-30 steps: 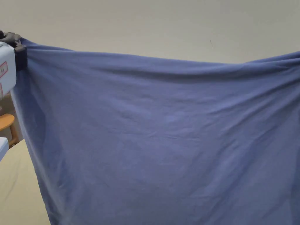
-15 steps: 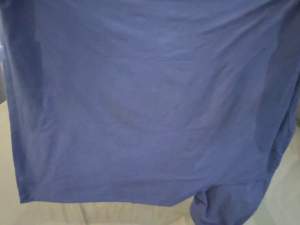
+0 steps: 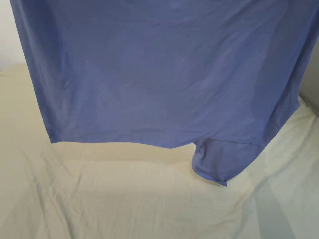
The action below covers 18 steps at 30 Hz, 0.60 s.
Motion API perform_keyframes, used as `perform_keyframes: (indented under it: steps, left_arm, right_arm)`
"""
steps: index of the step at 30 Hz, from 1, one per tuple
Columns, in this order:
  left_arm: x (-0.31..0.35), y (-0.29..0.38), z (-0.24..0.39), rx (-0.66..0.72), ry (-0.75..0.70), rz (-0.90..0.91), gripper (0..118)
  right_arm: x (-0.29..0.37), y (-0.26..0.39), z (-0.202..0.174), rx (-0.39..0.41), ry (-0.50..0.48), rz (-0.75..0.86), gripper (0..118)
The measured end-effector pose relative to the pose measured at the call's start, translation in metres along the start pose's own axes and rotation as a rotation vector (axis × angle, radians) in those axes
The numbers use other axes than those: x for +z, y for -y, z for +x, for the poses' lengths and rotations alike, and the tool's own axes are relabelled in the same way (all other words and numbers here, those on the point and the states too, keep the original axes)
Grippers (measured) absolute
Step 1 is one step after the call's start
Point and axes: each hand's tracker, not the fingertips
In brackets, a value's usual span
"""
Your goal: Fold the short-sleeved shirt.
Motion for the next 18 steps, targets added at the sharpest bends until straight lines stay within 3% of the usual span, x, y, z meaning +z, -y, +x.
perform_keyframes:
  steps: [7, 10, 18]
  left_arm:
    - [-0.052, 0.032, 0.03, -0.019, 0.073, -0.045, 1]
    - [-0.062, 0.064, 0.04, -0.029, 0.083, -0.073, 1]
    - [-0.047, 0.206, 0.053, -0.083, 0.147, -0.222, 1]
  right_arm:
    - [-0.048, 0.033, -0.029, 0.009, -0.026, -0.061, 3]
    - [-0.051, 0.062, -0.043, -0.044, -0.072, -0.088, 3]
    - [-0.015, 0.179, -0.093, -0.043, -0.204, -0.187, 3]
